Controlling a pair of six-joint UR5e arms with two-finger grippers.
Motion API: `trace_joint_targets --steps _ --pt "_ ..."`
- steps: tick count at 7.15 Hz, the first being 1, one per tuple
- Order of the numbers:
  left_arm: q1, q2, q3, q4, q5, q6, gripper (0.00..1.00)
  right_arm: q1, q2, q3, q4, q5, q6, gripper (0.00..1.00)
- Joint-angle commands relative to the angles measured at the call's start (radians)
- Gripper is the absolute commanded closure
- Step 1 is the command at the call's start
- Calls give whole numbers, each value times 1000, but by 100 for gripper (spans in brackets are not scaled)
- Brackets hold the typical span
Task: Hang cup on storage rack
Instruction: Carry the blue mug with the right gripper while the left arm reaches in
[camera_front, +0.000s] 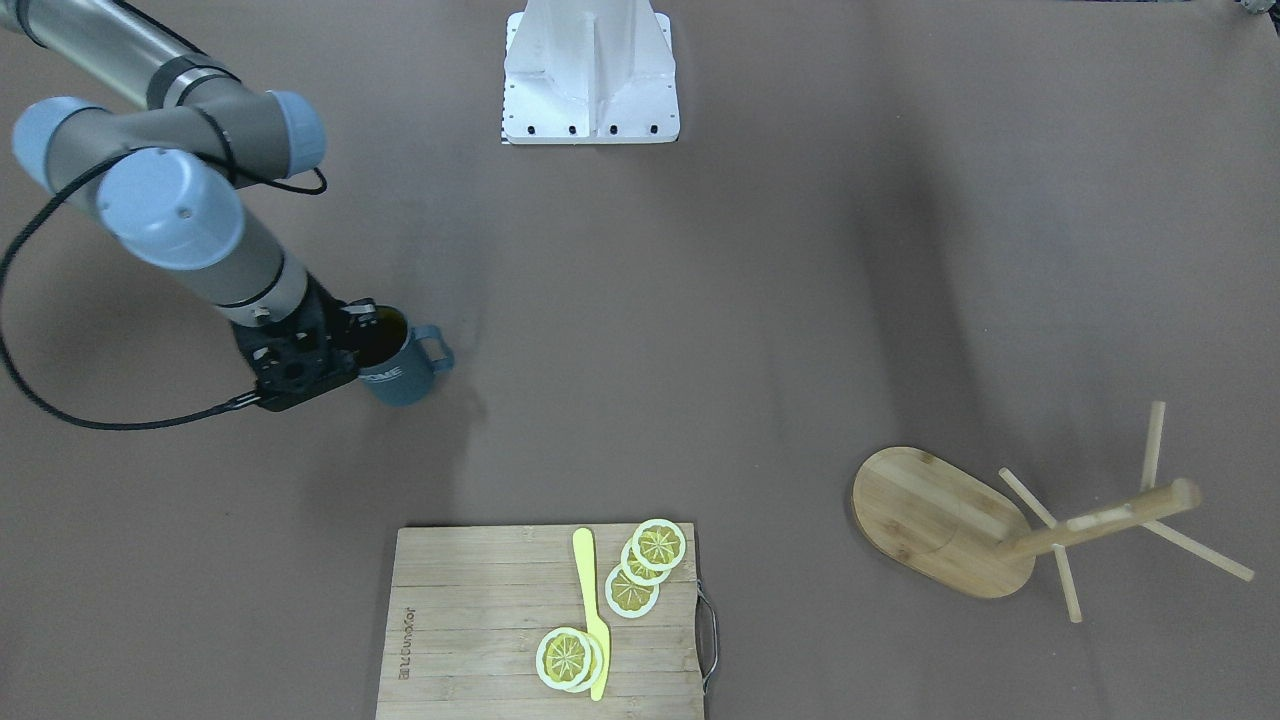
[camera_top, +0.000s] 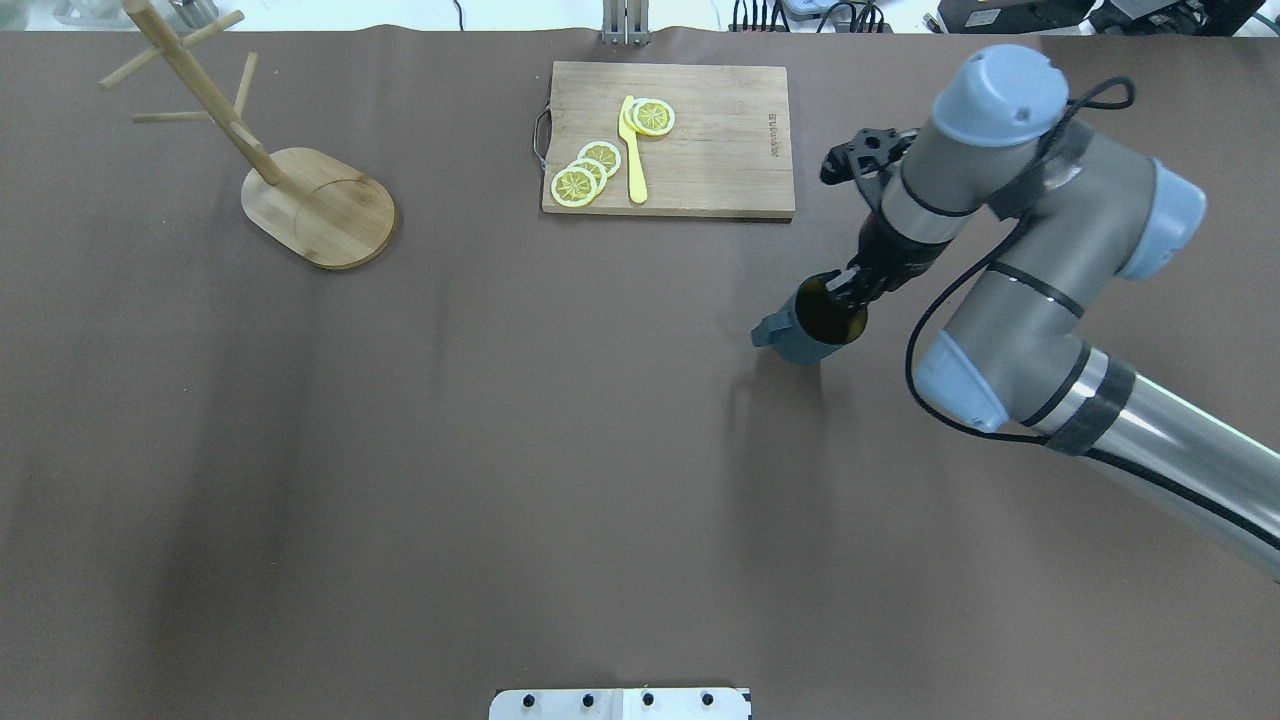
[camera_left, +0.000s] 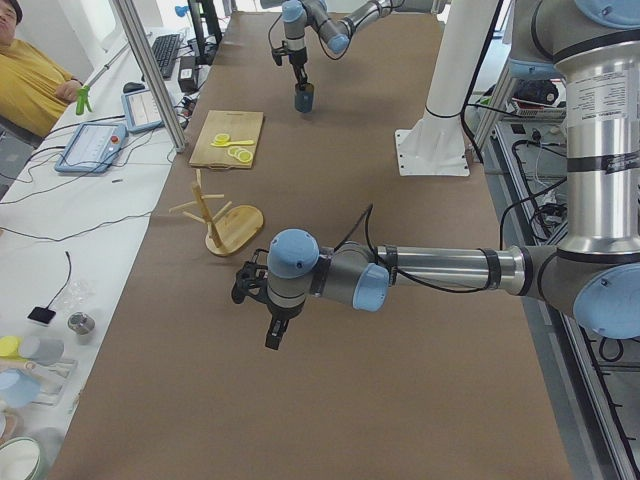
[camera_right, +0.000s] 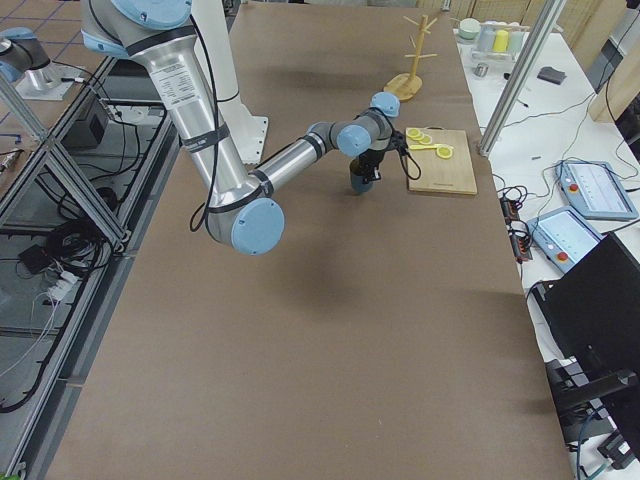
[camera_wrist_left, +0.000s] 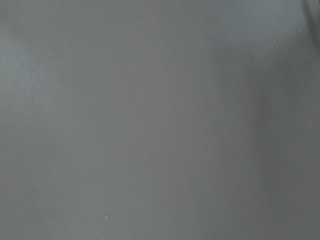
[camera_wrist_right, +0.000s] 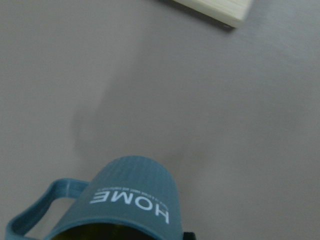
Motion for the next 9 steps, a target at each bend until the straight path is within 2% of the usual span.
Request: trace_joint_targets --steps 1,2,3,4,6,7,8,9 --pt "105 -9 -25 -119 -33 -6 2 -115 103 -4 -2 -45 1 100" --pt "189 -7 -57 -277 -33 -129 2 -152 138 -10 -2 -49 16 100" --pt "310 -9 -61 -515 -18 -329 2 -191 156 -14 -4 -79 41 100" --pt "422 -79 -61 -607 1 -480 2 -225 176 -33 -4 -104 41 100" --pt "590 -209 -93 -616 111 -534 3 -252 226 -83 -5 -133 36 100" --pt "668 -321 -88 -616 142 -547 3 -255 233 -87 -5 -138 29 100" --pt "737 -349 -97 -620 227 -547 3 -255 236 -87 -5 -138 29 100" --pt "829 -378 -111 -625 336 -549 3 -253 238 -87 -4 -138 29 55"
